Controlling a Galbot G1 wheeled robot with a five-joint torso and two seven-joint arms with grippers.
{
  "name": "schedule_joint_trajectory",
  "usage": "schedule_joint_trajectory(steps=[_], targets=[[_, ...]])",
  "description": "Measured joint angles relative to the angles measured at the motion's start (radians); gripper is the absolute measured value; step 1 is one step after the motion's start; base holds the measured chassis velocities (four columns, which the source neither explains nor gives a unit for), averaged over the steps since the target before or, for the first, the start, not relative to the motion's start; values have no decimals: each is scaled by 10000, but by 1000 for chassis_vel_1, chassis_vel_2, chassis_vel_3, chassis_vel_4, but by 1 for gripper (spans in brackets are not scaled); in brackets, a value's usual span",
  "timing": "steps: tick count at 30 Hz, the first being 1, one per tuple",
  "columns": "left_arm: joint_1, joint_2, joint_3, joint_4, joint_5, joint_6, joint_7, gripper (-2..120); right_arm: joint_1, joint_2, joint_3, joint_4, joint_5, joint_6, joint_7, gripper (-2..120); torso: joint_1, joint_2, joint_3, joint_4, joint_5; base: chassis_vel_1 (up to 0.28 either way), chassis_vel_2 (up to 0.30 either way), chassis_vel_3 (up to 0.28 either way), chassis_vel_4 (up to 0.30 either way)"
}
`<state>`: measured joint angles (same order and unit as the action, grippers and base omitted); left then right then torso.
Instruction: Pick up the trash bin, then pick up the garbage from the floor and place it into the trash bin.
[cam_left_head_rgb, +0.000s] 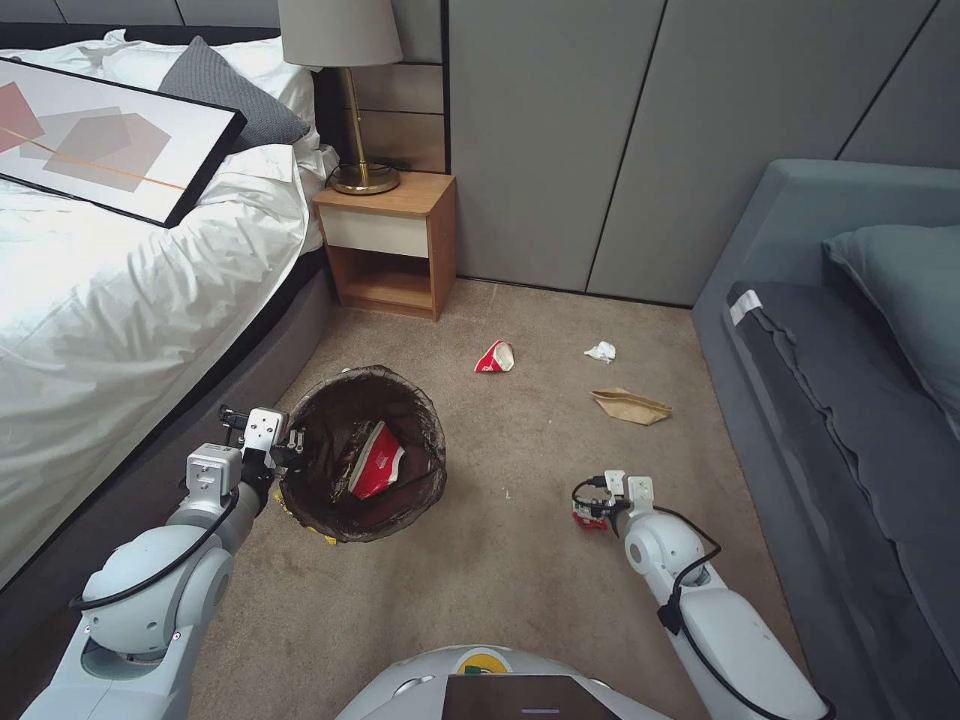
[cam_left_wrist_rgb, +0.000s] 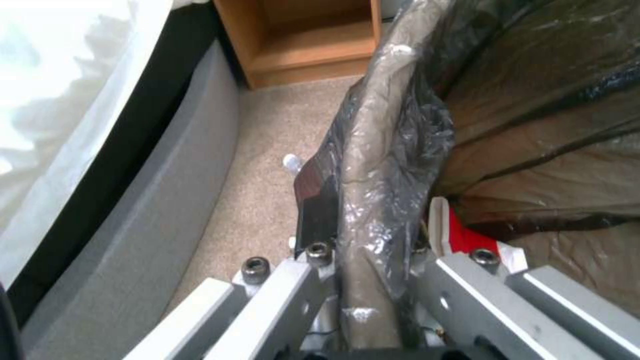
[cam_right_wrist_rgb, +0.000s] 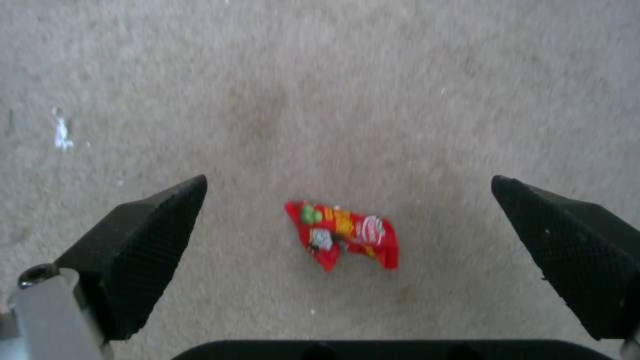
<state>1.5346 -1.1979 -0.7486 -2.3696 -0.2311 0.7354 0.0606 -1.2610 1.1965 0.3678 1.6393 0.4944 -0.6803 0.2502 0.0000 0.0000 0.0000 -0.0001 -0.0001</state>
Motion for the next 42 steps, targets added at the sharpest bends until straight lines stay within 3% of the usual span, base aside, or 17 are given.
schedule_joint_trajectory(steps=[21,42], targets=[[20,-27,-24,1,11,0,2,0,531,391,-282,-1406,-181,271,-141,100,0,0,0,1,0,0,0,0,0],[10,65,-70,10,-6,0,20,0,398,692,-135,-1984,-498,489,-265,100,0,0,0,0,0,0,0,0,0]])
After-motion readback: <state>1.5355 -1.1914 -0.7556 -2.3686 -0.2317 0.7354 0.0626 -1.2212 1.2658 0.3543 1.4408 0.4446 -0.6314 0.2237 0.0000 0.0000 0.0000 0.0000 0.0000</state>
